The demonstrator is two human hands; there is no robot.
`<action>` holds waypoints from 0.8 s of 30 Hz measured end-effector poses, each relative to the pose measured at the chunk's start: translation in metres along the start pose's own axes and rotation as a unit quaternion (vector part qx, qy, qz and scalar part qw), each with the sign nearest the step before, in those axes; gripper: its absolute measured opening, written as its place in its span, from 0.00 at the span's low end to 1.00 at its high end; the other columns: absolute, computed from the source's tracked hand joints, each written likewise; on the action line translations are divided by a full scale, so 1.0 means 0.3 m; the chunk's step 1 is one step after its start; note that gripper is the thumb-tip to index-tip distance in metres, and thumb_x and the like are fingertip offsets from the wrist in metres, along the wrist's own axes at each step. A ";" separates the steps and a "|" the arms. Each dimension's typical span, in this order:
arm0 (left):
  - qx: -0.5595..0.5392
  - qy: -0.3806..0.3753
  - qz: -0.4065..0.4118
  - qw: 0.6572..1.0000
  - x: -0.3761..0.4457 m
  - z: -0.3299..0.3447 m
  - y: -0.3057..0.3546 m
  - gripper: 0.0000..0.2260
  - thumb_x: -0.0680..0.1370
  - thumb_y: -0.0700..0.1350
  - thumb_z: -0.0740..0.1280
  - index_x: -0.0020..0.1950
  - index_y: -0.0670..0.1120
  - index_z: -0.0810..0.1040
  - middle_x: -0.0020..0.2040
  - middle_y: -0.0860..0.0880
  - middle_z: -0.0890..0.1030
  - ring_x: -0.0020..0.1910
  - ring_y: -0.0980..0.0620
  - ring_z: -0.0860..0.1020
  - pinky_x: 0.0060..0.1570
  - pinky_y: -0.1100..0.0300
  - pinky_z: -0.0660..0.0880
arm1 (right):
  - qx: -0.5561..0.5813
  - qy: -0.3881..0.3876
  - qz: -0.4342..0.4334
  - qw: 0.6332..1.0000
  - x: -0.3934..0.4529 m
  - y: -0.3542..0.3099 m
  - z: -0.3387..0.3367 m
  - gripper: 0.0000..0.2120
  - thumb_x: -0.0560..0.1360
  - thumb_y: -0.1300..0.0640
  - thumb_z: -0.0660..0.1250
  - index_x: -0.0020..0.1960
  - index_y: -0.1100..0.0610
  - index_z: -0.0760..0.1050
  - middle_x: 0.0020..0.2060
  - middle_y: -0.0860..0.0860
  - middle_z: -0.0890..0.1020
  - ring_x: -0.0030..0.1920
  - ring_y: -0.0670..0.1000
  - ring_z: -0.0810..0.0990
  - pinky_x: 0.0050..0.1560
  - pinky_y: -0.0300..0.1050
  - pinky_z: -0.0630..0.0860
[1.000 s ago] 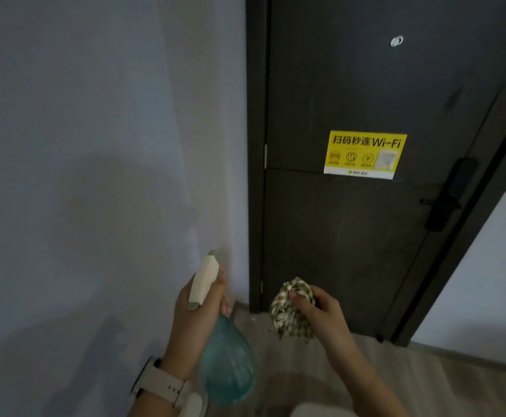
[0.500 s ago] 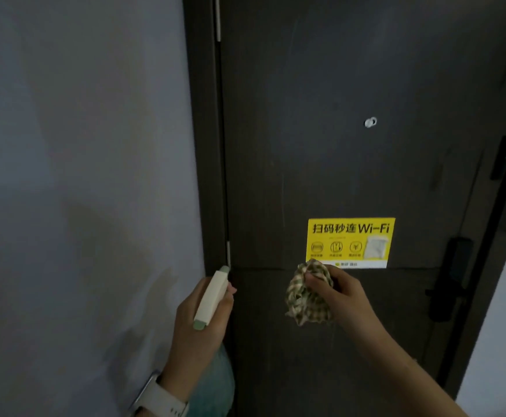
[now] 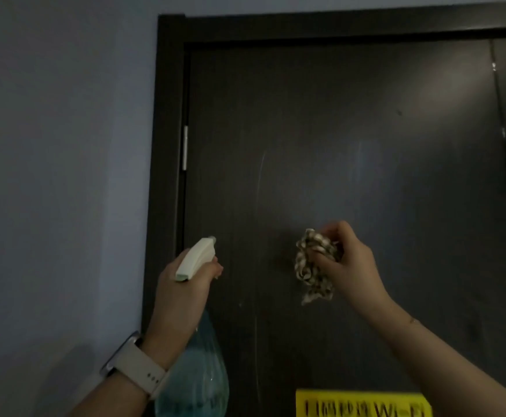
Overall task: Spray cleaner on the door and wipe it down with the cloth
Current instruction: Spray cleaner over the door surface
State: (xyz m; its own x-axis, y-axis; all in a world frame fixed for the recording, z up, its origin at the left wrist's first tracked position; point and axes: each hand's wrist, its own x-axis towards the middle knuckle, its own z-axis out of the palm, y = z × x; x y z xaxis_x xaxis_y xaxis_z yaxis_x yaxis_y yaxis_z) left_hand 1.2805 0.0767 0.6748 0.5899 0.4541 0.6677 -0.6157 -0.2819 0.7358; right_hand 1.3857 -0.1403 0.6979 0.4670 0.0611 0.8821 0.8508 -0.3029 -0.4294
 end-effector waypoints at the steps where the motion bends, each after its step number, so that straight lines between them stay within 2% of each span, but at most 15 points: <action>1: 0.003 0.003 0.008 1.000 0.048 0.034 0.020 0.11 0.74 0.39 0.70 0.49 0.56 0.80 0.46 0.51 0.82 0.45 0.59 0.78 0.42 0.64 0.70 | -0.033 -0.006 -0.045 0.998 0.071 0.029 -0.005 0.13 0.71 0.62 0.73 0.50 0.52 0.73 0.44 0.45 0.78 0.43 0.42 0.78 0.42 0.39 0.73; 5: -0.019 0.023 0.014 0.999 0.237 0.144 0.094 0.11 0.68 0.44 0.73 0.50 0.51 0.82 0.48 0.43 0.83 0.49 0.47 0.82 0.52 0.52 0.76 | -0.168 0.000 -0.205 0.964 0.285 0.129 -0.004 0.16 0.68 0.65 0.74 0.54 0.56 0.78 0.50 0.48 0.74 0.49 0.49 0.75 0.45 0.43 0.74; 8: -0.057 0.034 0.039 0.997 0.382 0.208 0.159 0.10 0.74 0.39 0.69 0.55 0.44 0.81 0.43 0.41 0.83 0.45 0.45 0.83 0.52 0.52 0.79 | -0.253 0.012 -0.272 0.928 0.382 0.188 0.012 0.22 0.63 0.66 0.77 0.55 0.56 0.80 0.49 0.50 0.76 0.48 0.52 0.73 0.43 0.44 0.74; 10: -0.043 0.035 0.068 0.996 0.476 0.240 0.218 0.09 0.75 0.37 0.67 0.55 0.43 0.80 0.39 0.43 0.83 0.43 0.46 0.82 0.52 0.51 0.79 | -0.273 0.012 -0.273 0.922 0.416 0.222 0.028 0.23 0.63 0.67 0.78 0.56 0.56 0.80 0.48 0.49 0.76 0.47 0.51 0.73 0.41 0.41 0.73; 12: -0.004 0.027 0.096 0.995 0.551 0.267 0.279 0.06 0.75 0.38 0.67 0.50 0.46 0.79 0.38 0.44 0.82 0.42 0.46 0.82 0.55 0.47 0.78 | -0.276 0.009 -0.262 0.925 0.424 0.259 0.048 0.23 0.63 0.67 0.78 0.57 0.56 0.80 0.47 0.49 0.76 0.46 0.51 0.74 0.39 0.42 0.75; 14: 0.021 0.022 0.119 0.992 0.616 0.289 0.334 0.04 0.76 0.40 0.66 0.48 0.45 0.79 0.38 0.44 0.81 0.41 0.46 0.81 0.53 0.48 0.78 | -0.269 0.015 -0.253 0.929 0.427 0.288 0.065 0.24 0.62 0.67 0.78 0.57 0.56 0.80 0.46 0.49 0.76 0.44 0.51 0.75 0.36 0.42 0.75; 17: 0.048 0.031 0.122 0.991 0.685 0.301 0.368 0.11 0.76 0.43 0.66 0.57 0.42 0.78 0.37 0.47 0.81 0.41 0.48 0.80 0.48 0.52 0.77 | -0.259 0.008 -0.254 0.932 0.418 0.314 0.086 0.27 0.59 0.68 0.79 0.57 0.57 0.81 0.48 0.50 0.77 0.45 0.52 0.77 0.35 0.42 0.76; 20: 0.053 0.035 0.111 0.992 0.713 0.294 0.337 0.12 0.77 0.43 0.67 0.59 0.42 0.77 0.36 0.48 0.79 0.39 0.50 0.79 0.50 0.51 0.78 | -0.276 0.008 -0.261 0.925 0.402 0.325 0.099 0.30 0.56 0.69 0.80 0.57 0.57 0.81 0.51 0.51 0.79 0.48 0.54 0.79 0.35 0.43 0.80; 24: 0.033 0.036 0.085 0.995 0.729 0.284 0.279 0.04 0.77 0.40 0.66 0.50 0.44 0.79 0.36 0.47 0.78 0.37 0.51 0.78 0.50 0.49 0.79 | -0.322 0.010 -0.280 0.904 0.378 0.325 0.112 0.33 0.51 0.62 0.83 0.56 0.56 0.82 0.50 0.50 0.79 0.49 0.51 0.76 0.36 0.40 0.78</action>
State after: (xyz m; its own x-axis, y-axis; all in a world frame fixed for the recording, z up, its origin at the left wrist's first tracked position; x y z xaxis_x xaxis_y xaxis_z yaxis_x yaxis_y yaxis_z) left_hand 1.4025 0.0806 0.8920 0.4392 0.4536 0.7755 -0.6672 -0.4135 0.6196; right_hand 1.5299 -0.1308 0.7496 -0.0042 0.3606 0.9327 0.6333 -0.7209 0.2815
